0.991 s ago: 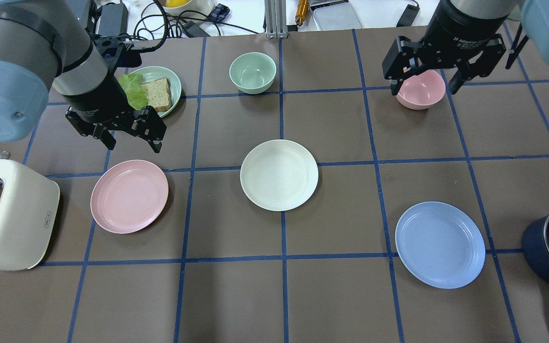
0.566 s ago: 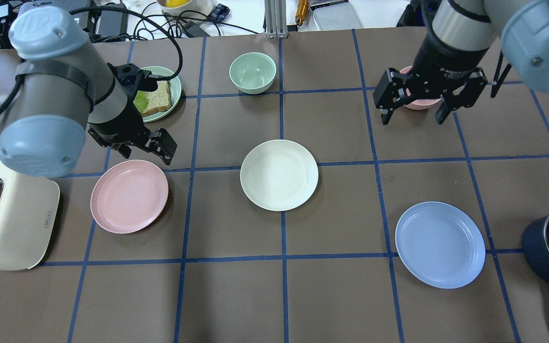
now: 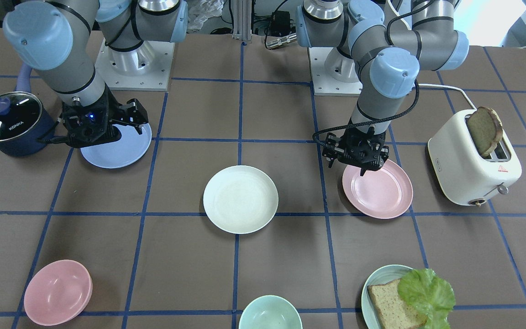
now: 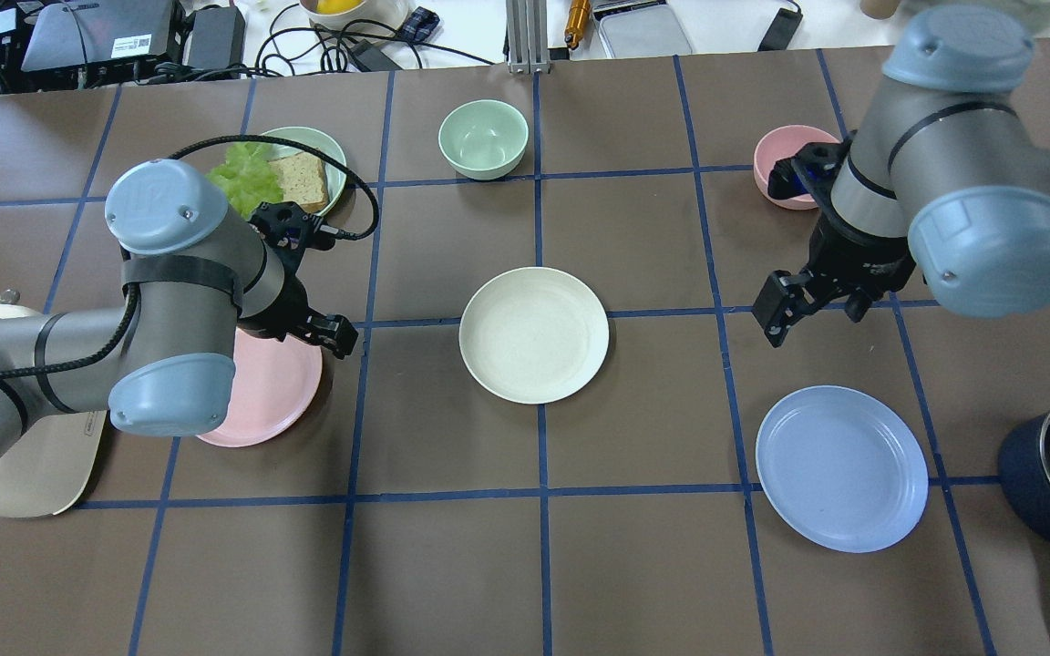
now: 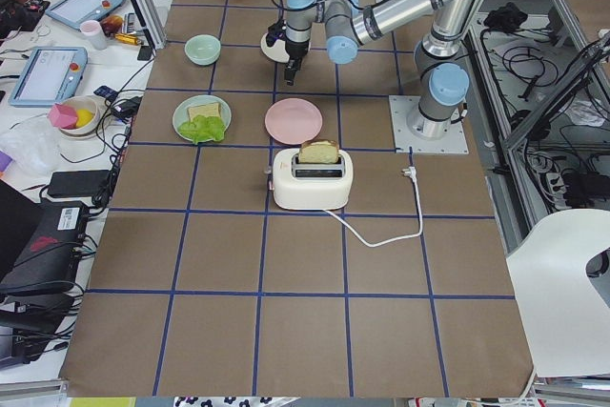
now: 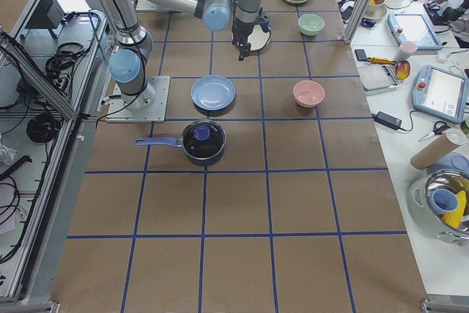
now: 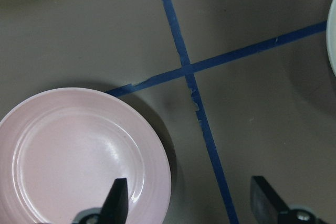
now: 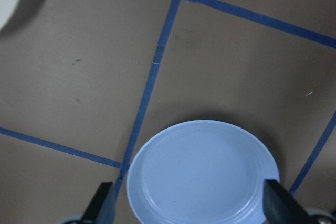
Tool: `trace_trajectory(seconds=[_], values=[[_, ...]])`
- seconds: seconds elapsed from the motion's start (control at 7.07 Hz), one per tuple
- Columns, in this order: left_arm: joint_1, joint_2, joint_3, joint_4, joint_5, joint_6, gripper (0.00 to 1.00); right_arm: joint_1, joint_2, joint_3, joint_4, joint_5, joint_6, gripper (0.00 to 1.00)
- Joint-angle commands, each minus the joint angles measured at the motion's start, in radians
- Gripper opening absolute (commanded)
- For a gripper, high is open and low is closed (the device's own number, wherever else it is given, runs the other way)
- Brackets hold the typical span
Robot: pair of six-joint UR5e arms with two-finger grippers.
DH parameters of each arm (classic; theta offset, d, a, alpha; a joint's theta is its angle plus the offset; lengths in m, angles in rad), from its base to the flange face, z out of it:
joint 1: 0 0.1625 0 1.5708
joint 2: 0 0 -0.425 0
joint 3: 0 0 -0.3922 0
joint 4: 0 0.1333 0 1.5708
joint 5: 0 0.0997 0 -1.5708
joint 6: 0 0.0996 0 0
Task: Stack three plates with pink and blue
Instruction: 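Grasp pink plate rim with left gripper while right gripper grasps blue plate rim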
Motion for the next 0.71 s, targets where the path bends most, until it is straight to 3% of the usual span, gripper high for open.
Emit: trace_trajectory(seconds=[0.0, 0.28, 0.57], values=[[0.003, -0.031, -0.027, 0.051, 0.012, 0.059, 0.83, -0.149, -0.001, 0.188, -0.239, -0.065, -0.274, 0.98], [0.006, -0.043, -0.073, 0.103, 0.028, 0.083, 0.83, -0.235, 0.016, 0.294, -0.371, -0.053, -0.422, 0.95], [0.007, -0.062, -0.114, 0.171, 0.055, 0.079, 0.83, -0.279, 0.024, 0.392, -0.514, -0.036, -0.438, 0.92]])
